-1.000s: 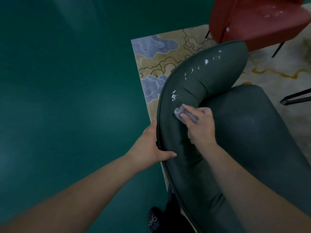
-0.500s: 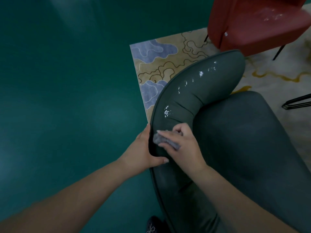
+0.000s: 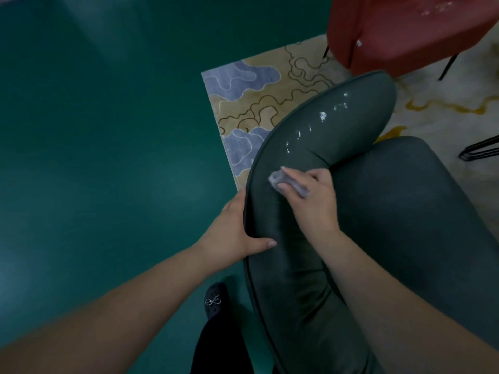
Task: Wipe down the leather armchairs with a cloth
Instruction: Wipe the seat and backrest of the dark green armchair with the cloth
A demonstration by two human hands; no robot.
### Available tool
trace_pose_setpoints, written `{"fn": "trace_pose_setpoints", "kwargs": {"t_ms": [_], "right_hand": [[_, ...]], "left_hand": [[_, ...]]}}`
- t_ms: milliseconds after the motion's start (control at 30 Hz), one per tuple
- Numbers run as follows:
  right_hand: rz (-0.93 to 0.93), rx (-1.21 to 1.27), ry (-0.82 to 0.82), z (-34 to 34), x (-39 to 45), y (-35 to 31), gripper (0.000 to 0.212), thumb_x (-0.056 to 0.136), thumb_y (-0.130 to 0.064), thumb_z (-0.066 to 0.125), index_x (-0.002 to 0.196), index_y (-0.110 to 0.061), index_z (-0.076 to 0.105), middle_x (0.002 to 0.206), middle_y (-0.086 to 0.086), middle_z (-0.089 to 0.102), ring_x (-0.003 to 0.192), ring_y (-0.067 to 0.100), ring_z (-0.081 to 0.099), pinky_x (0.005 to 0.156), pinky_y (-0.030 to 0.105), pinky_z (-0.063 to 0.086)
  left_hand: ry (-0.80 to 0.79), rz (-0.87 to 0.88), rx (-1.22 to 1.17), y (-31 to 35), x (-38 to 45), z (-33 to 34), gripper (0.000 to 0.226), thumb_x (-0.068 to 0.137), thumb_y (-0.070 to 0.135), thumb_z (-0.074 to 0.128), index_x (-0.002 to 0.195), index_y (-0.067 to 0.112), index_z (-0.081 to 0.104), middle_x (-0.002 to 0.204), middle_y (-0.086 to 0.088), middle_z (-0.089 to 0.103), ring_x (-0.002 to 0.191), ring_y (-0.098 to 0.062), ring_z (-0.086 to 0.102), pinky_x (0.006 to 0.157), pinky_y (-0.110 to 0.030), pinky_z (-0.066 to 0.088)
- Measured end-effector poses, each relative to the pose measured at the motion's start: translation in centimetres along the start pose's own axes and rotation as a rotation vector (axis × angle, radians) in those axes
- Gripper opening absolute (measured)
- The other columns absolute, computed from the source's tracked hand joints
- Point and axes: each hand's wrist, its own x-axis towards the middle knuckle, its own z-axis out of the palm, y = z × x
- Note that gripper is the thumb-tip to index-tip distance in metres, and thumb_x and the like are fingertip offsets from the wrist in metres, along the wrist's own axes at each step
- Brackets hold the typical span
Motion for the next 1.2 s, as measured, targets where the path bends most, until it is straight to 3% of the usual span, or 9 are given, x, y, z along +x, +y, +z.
{"fn": "trace_pose_setpoints", "kwargs": {"t_ms": [67,133,233,367,500,667,800,933,1200], "right_hand": [[0.098,0.063,0.088,-0.5,0.1,0.2,0.032,0.082,-0.024,0.073,0.113,-0.027,0.069,0.103,-0.004,0.040,0.096,0.013,0.053,0.094,0.020,0.044],[0.009,0.077,0.031,0.4,0.0,-0.8,0.034,0.080,-0.026,0.075,0.113,-0.031,0.069,0.101,-0.007,0.039,0.094,0.007,0.051,0.091,0.012,0.041],[-0.106,-0.041,-0.051,1.7,0.1,-1.4,0.036,0.078,-0.022,0.077,0.113,-0.025,0.070,0.102,-0.002,0.040,0.094,0.008,0.049,0.091,0.006,0.037],[0.281,0.093,0.184,-0.1,1.1,-0.3,0.024,0.082,-0.025,0.075,0.102,-0.037,0.068,0.110,-0.001,0.046,0.097,0.015,0.057,0.090,0.029,0.051],[-0.003,-0.018,0.075,2.0,0.0,-1.7,0.034,0.076,-0.019,0.079,0.108,-0.028,0.072,0.097,-0.010,0.040,0.087,-0.005,0.049,0.080,0.005,0.039],[0.193,-0.075,0.213,1.4,1.5,-2.0,0.033,0.077,-0.021,0.078,0.109,-0.024,0.071,0.099,-0.001,0.045,0.088,0.001,0.048,0.084,0.007,0.037],[0.076,-0.148,0.031,1.4,0.3,-2.5,0.036,0.072,-0.019,0.081,0.106,-0.026,0.073,0.093,-0.003,0.043,0.083,-0.003,0.047,0.078,0.002,0.036],[0.181,-0.157,0.195,2.0,2.1,-3.0,0.032,0.075,-0.015,0.079,0.106,-0.020,0.073,0.098,0.005,0.047,0.088,0.010,0.052,0.086,0.010,0.042],[0.172,-0.178,0.273,2.1,2.3,-1.4,0.033,0.077,-0.021,0.078,0.109,-0.026,0.071,0.096,-0.001,0.045,0.088,-0.001,0.048,0.082,0.005,0.038]], "left_hand": [[-0.036,-0.001,0.006,0.1,1.0,-0.5,0.113,0.061,0.036,0.088,0.149,0.022,0.020,0.117,0.016,0.033,0.092,0.024,0.025,0.071,0.014,0.017],[-0.063,0.003,0.016,0.2,2.1,-0.8,0.114,0.060,0.038,0.088,0.149,0.021,0.020,0.128,0.011,0.039,0.103,0.017,0.032,0.076,0.012,0.020],[-0.111,0.014,0.030,0.5,3.2,-1.5,0.122,0.059,0.040,0.088,0.152,0.018,0.013,0.148,0.001,0.036,0.131,-0.008,0.038,0.101,-0.009,0.027],[-0.192,0.054,0.016,0.6,4.8,-2.7,0.114,0.060,0.038,0.089,0.149,0.024,0.019,0.143,0.004,0.043,0.126,-0.012,0.046,0.107,-0.032,0.039],[-0.277,0.050,0.017,0.3,6.7,-3.4,0.126,0.061,0.040,0.088,0.154,0.022,0.004,0.155,0.001,0.031,0.136,-0.016,0.039,0.110,-0.035,0.036],[-0.350,0.108,-0.026,0.2,8.5,-4.5,0.125,0.062,0.036,0.089,0.153,0.027,0.004,0.152,0.006,0.035,0.135,-0.012,0.039,0.110,-0.036,0.037],[-0.400,0.144,-0.031,0.1,9.5,-5.0,0.126,0.063,0.032,0.089,0.153,0.029,0.000,0.151,0.004,0.034,0.133,-0.016,0.041,0.108,-0.038,0.040],[-0.451,0.175,-0.076,0.0,10.3,-5.4,0.123,0.063,0.026,0.090,0.152,0.030,0.006,0.147,0.006,0.039,0.126,-0.015,0.049,0.103,-0.037,0.046],[-0.466,0.195,-0.069,0.8,13.3,-5.8,0.119,0.065,0.030,0.088,0.152,0.031,0.008,0.150,0.004,0.038,0.133,-0.017,0.042,0.108,-0.041,0.040]]}}
